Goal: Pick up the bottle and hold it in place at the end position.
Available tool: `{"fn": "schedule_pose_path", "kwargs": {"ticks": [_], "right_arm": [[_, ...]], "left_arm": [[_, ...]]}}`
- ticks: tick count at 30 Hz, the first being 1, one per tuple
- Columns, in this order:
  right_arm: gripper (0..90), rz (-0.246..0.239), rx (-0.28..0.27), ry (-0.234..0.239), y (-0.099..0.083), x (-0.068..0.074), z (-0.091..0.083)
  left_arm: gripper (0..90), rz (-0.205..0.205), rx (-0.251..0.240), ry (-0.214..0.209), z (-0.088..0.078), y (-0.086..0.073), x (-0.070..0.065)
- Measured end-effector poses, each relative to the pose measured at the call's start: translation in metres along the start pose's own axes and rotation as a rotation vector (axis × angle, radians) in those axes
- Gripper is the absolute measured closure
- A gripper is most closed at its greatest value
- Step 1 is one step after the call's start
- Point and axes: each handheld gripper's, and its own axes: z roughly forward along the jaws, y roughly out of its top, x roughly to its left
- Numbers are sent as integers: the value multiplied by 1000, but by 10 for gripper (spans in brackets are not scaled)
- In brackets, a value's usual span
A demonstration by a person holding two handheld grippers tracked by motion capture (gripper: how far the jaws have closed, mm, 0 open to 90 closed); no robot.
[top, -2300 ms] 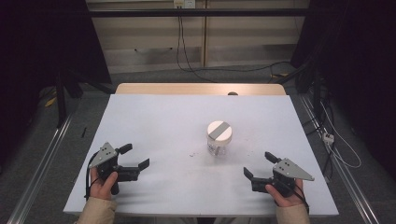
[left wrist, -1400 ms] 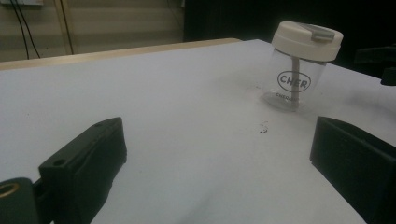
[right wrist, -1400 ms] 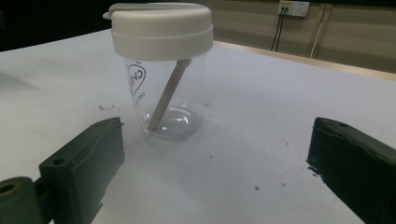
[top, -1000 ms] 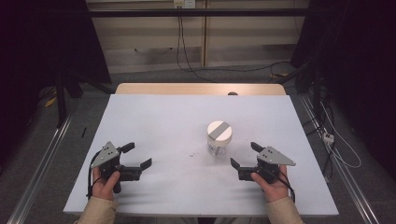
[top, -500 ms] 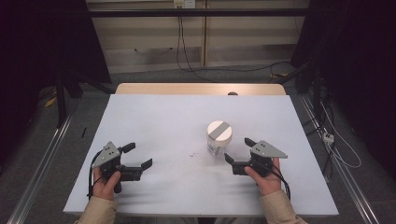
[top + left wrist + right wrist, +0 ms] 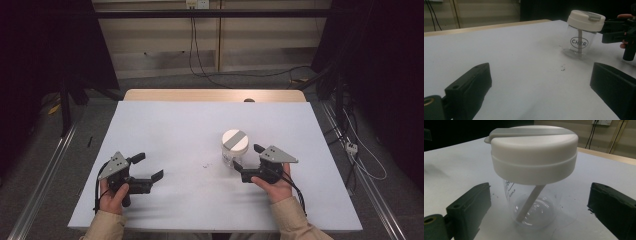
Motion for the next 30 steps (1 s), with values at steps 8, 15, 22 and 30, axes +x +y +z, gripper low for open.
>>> {"fn": "schedule_pose_path", "kwargs": {"ticks": [8,15,22,30], "right_arm": [[40,13,15,8,2,0,10],[45,8,35,13,2,1,18],[62,16,49,25,3,1,28],[92,34,61,28,3,-1,38]], "left_arm": [[32,0,4,-1,0,0,1],[32,1,5,-2,0,0,0],[32,3,8,-2,0,0,1],[32,3,10,-1,1,0,1]]}}
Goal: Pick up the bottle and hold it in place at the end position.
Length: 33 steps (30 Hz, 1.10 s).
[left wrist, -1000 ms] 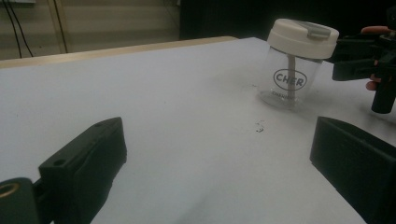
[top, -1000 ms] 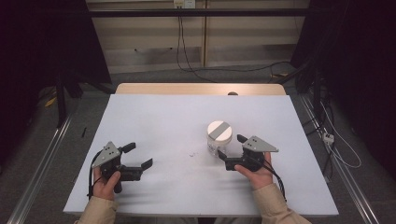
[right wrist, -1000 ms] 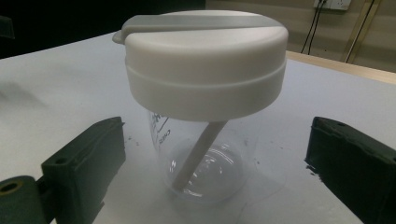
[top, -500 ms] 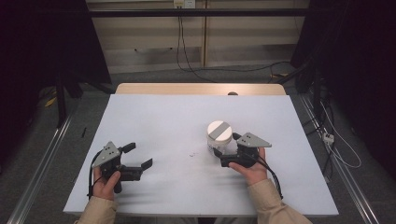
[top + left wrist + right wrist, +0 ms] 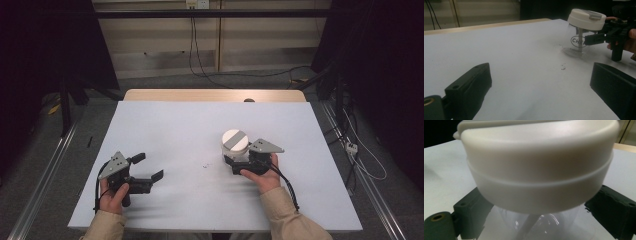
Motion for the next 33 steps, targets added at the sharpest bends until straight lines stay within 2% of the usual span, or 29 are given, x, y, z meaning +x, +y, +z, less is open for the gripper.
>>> {"fn": "schedule_pose_path", "kwargs": {"ticks": [11,28,33], "right_arm": [[167,-10,9,9,2,1,9],[186,-26,-7,1,3,2,11],[187,-41,-35,3,6,5,10]], "left_arm": [[32,-3,2,0,0,0,0],[32,2,3,4,1,0,0],[32,2,3,3,1,0,0]]}}
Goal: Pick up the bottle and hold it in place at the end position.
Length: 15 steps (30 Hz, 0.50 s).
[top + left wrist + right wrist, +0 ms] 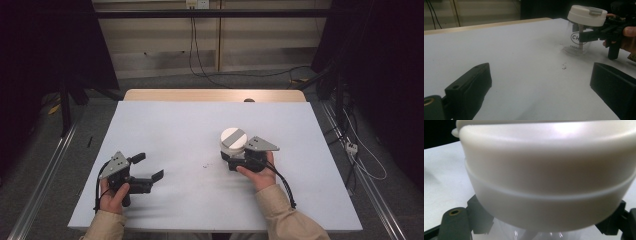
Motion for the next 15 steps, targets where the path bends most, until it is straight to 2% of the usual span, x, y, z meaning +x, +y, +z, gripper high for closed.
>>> {"fn": "schedule_pose_path", "kwargs": {"ticks": [4,15], "right_arm": [[187,12,-20,0,3,1,2],[187,-2,-12,9,7,6,14]], "left_arm": [[32,1,-1,1,0,0,0],[32,2,-1,2,0,0,0]]}}
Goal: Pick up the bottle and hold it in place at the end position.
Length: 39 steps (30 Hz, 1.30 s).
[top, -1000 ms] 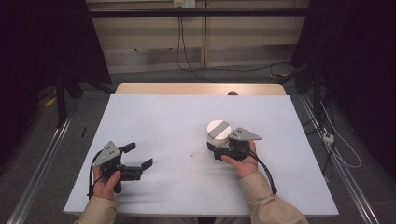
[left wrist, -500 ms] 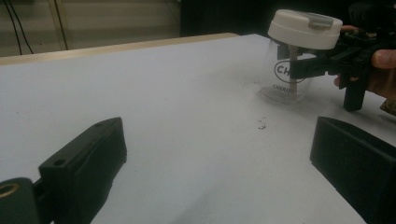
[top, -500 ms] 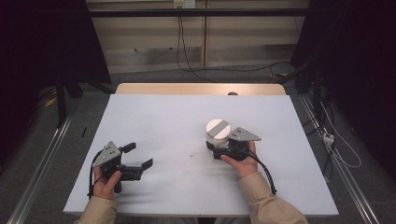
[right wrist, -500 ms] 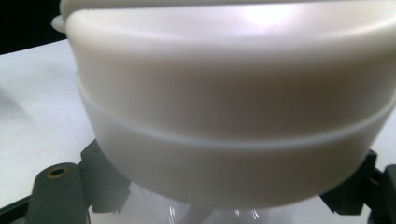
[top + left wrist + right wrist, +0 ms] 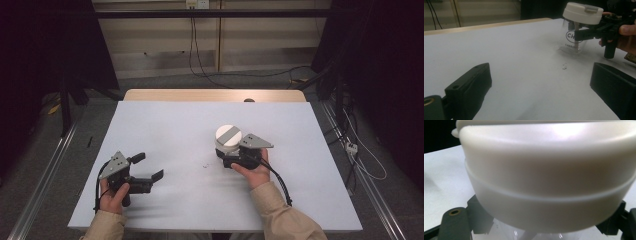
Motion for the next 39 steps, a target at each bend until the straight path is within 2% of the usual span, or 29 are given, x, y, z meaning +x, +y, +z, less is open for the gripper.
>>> {"fn": "schedule_pose_path", "kwargs": {"ticks": [29,39], "right_arm": [[187,-14,9,14,7,5,23],[187,-39,16,18,11,9,31]], "left_arm": [[32,-6,1,4,0,0,1],[32,-5,2,4,0,0,1]]}}
